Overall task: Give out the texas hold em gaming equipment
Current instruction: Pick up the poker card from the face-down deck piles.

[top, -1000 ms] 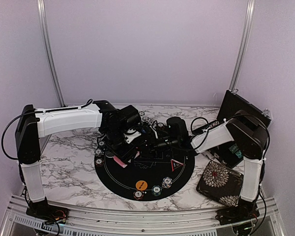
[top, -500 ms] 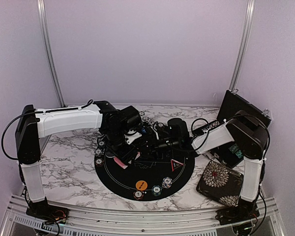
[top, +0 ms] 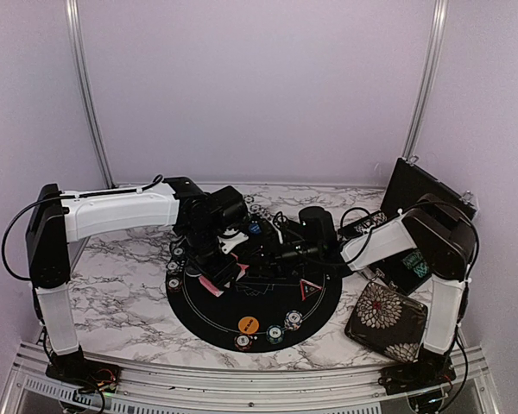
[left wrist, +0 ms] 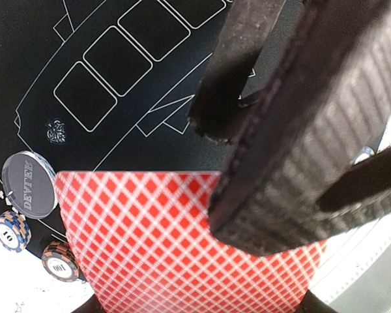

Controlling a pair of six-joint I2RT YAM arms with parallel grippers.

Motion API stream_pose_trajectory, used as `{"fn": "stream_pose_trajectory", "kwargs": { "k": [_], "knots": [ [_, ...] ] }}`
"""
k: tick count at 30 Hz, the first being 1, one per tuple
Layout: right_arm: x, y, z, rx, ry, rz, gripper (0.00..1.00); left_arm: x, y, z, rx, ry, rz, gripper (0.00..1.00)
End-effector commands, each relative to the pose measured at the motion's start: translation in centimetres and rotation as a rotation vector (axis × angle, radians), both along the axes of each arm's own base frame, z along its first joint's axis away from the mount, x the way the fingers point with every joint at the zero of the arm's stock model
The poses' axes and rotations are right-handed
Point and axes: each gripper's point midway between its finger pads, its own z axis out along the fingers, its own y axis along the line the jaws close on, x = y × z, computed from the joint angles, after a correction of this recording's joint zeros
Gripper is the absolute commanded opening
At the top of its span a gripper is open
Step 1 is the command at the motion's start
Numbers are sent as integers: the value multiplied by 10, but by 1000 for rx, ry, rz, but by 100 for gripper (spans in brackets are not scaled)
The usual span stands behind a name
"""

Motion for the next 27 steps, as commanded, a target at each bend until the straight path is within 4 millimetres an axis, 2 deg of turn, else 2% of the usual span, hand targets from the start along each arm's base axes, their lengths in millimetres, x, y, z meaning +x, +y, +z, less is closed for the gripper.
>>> {"fn": "stream_pose_trajectory", "kwargs": {
  "k": [1, 12, 19, 27],
  "knots": [
    [4, -3, 17, 30, -38, -18, 38, -6, 5, 13, -15, 2, -13, 53],
    [2, -8, 20, 27, -46, -29, 35, -7, 6, 9, -9, 13, -15, 53],
    [0, -2, 20, 27, -52, -12, 43, -6, 4, 10, -15, 11, -17, 53],
    [-2, 1, 18, 16, -55, -7, 35, -7, 5, 8, -9, 15, -22, 53]
  ]
}}
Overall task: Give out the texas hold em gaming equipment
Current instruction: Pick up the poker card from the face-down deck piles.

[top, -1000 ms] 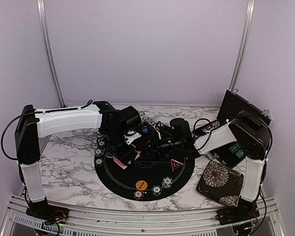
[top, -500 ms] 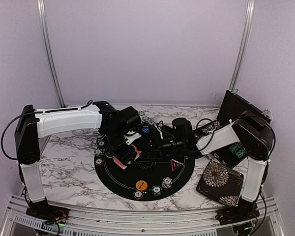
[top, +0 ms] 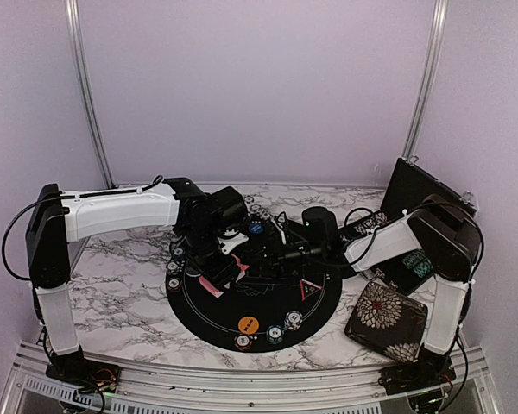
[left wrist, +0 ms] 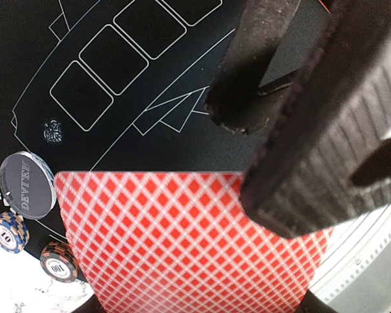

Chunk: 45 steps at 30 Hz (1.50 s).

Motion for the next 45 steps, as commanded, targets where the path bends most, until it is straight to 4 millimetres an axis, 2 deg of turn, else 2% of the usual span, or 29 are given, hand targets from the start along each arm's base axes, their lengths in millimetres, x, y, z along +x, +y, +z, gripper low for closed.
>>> {"fn": "stream_pose_trajectory", "kwargs": {
  "k": [1, 15, 28, 45],
  "knots": [
    [4, 5, 16, 17, -50, -1, 35, -5, 5, 9, -7, 9, -15, 53],
    [3, -3, 18, -10, -67, -20, 34, -4, 8, 2, 16, 19, -12, 53],
    [-5, -5, 16, -12, -53, -15, 24, 0, 12, -1, 34, 13, 7, 52],
    [-10, -1, 21, 3, -49, -4, 18, -1, 14, -6, 45, 23, 5, 52]
  ]
}}
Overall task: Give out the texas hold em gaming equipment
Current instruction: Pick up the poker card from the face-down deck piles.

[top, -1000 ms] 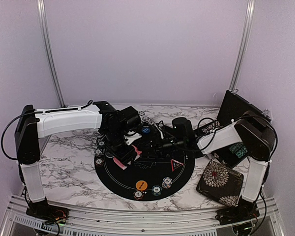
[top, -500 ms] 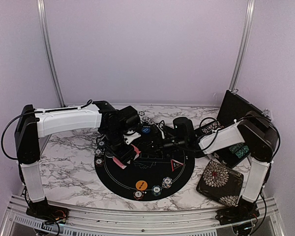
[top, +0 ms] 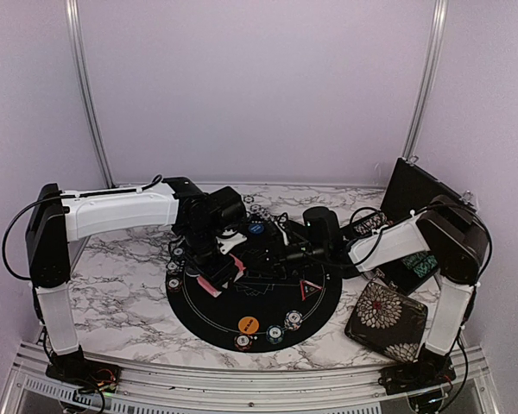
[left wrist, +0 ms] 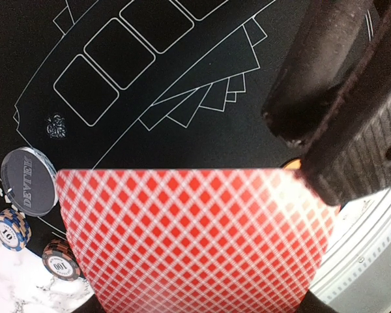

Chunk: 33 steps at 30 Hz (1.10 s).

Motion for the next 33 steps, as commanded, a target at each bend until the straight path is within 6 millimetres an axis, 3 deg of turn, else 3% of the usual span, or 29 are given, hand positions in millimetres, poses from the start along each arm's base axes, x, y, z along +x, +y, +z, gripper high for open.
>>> {"fn": "stream_pose_trajectory", "kwargs": {
  "k": [1, 33],
  "knots": [
    [-4, 4, 20, 40, -36, 9, 17, -3, 9, -5, 38, 19, 1, 52],
    [-9, 10, 14, 50, -5, 29, 8, 1, 12, -7, 48, 17, 8, 51]
  ]
}}
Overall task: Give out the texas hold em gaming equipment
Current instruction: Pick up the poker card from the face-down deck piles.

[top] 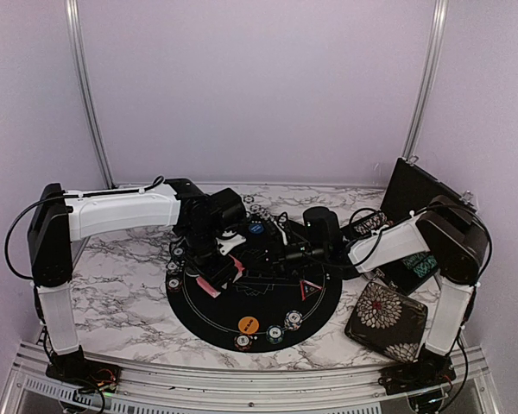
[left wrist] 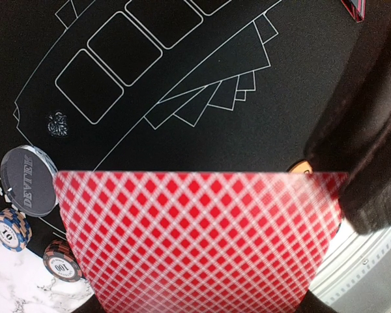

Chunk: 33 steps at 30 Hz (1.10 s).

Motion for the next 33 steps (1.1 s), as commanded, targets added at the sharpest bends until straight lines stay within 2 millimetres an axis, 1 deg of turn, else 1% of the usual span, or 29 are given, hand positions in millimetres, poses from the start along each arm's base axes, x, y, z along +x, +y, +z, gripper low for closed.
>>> {"fn": "stream_pose_trajectory", "kwargs": {
  "k": [1, 7, 18, 33],
  "knots": [
    [-5, 6, 8, 26, -16, 25, 8, -1, 8, -1, 29, 13, 2, 51],
    [-5, 7, 6, 25, -11, 29, 7, -2, 8, -1, 26, 14, 0, 50],
    [-3, 9, 8, 28, -6, 28, 0, -3, 11, 0, 26, 15, 1, 50],
    [7, 2, 18, 45, -10, -4, 0, -4, 13, 0, 25, 13, 2, 49]
  ]
}}
